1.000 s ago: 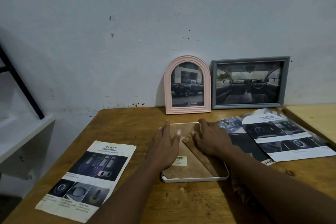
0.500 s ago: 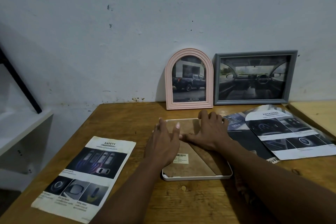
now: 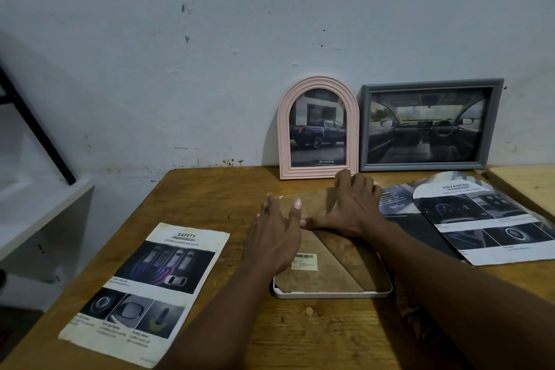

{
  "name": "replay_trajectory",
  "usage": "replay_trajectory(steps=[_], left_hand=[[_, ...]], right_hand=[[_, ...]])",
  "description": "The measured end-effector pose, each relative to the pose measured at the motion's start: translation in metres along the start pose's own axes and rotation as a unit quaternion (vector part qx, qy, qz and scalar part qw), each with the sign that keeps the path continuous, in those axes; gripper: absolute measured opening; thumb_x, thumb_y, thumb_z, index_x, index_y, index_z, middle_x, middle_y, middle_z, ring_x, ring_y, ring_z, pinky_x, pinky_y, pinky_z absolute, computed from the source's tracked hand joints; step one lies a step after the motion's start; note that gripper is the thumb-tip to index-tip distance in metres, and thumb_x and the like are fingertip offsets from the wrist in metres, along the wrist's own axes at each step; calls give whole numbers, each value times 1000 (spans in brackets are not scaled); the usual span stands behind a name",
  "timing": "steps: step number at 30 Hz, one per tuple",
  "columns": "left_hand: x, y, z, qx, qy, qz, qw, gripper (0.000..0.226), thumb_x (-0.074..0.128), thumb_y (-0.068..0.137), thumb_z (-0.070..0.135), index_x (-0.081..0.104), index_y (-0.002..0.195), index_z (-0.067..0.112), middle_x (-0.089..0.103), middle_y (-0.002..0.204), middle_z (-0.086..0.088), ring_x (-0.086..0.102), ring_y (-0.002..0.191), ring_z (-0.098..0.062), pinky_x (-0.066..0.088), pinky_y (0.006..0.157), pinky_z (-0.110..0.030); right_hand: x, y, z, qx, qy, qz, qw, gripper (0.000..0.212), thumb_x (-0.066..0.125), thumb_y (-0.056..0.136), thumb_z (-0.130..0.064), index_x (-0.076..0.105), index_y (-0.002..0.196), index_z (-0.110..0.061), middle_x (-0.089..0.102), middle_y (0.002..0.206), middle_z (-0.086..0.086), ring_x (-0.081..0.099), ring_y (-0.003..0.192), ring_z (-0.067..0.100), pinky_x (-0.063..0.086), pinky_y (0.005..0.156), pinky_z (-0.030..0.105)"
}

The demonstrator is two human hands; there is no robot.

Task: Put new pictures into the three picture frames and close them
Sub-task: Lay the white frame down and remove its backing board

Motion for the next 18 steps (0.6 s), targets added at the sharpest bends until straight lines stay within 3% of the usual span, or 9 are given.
replay_trajectory(steps=[6, 10, 18], left_hand=[[-1, 1, -1, 7, -26, 8, 1000, 96, 4, 81, 85, 1, 162, 35, 17, 170, 2, 14, 156, -29, 19, 120, -53], [0, 2, -2, 9, -28, 18, 999, 92, 2, 81, 85, -1, 161, 41, 18, 169, 3, 21, 154, -30, 22, 119, -53], [-1, 5, -1, 27, -60, 26, 997, 109, -4, 63, 101, -4, 158, 48, 13, 170, 6, 23, 153, -31, 23, 117, -58]], right_hand=[[-6, 0, -4, -19, 10, 24, 999, 117, 38, 31, -108, 28, 116, -29, 36, 119, 7, 38, 106, 23, 36, 93, 42], [-10, -4, -7, -36, 73, 32, 996, 122, 48, 31, -105, 23, 123, -28, 31, 119, 5, 44, 103, 22, 48, 88, 40], [-23, -6, -6, -57, 178, 103, 977, 101, 78, 55, -75, 30, 128, -25, 30, 129, 5, 41, 103, 16, 46, 82, 34]])
Point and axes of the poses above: each hand's wrist, its own y-axis towards the middle knuckle, its own x-axis out of the palm, z = x × y, the point moved 10 cm from there along y, towards the middle knuckle
